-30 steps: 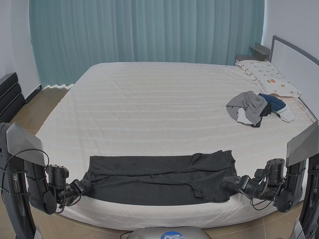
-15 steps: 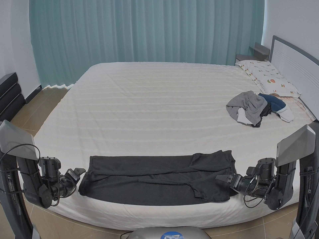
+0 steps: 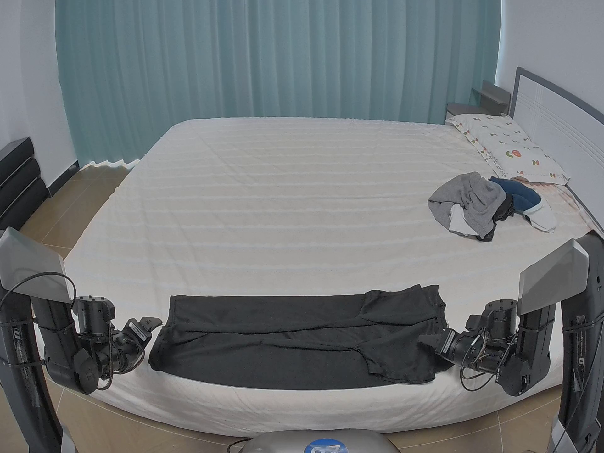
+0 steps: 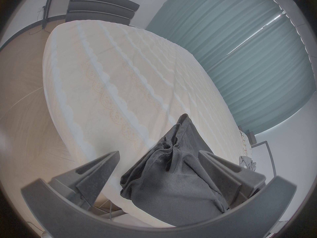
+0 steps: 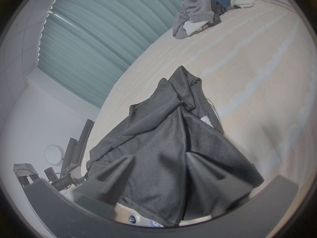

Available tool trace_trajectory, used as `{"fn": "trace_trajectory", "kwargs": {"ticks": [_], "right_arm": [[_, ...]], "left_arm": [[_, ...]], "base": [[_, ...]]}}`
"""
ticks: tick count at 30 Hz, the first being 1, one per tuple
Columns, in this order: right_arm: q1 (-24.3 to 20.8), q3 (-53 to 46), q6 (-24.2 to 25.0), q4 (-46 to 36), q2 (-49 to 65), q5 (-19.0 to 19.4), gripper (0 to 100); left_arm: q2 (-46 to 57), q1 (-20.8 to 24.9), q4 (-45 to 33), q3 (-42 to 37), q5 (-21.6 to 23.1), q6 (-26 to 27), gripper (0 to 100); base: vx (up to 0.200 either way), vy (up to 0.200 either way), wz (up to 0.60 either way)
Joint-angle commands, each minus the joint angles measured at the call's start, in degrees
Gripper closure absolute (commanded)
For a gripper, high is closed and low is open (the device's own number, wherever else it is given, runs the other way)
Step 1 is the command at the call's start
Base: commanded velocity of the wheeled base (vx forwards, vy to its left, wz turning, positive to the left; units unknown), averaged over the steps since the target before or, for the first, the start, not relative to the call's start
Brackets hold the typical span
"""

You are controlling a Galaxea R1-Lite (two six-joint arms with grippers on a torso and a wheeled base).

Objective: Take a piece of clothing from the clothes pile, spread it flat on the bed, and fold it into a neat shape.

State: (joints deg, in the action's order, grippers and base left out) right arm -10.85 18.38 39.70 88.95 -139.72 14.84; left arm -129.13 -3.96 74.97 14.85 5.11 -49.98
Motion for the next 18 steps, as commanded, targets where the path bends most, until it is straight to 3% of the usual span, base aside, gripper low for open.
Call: {"fn": "trace_trajectory", "kwargs": {"ticks": [1,18], "right_arm": [[1.18,0.34,0.02,0.69,-0.03,0.02,100],[3.73,2.45,0.46,0.69,0.67,0.19,100]], "left_arm": [[-0.24,0.01,0.0,0.01,-0.01,-0.03,0],[-0.15,-0.08,0.09,0.01,-0.01,0.06,0]], "base": [[0.0,0.0,0.0],[0.0,0.0,0.0]]}}
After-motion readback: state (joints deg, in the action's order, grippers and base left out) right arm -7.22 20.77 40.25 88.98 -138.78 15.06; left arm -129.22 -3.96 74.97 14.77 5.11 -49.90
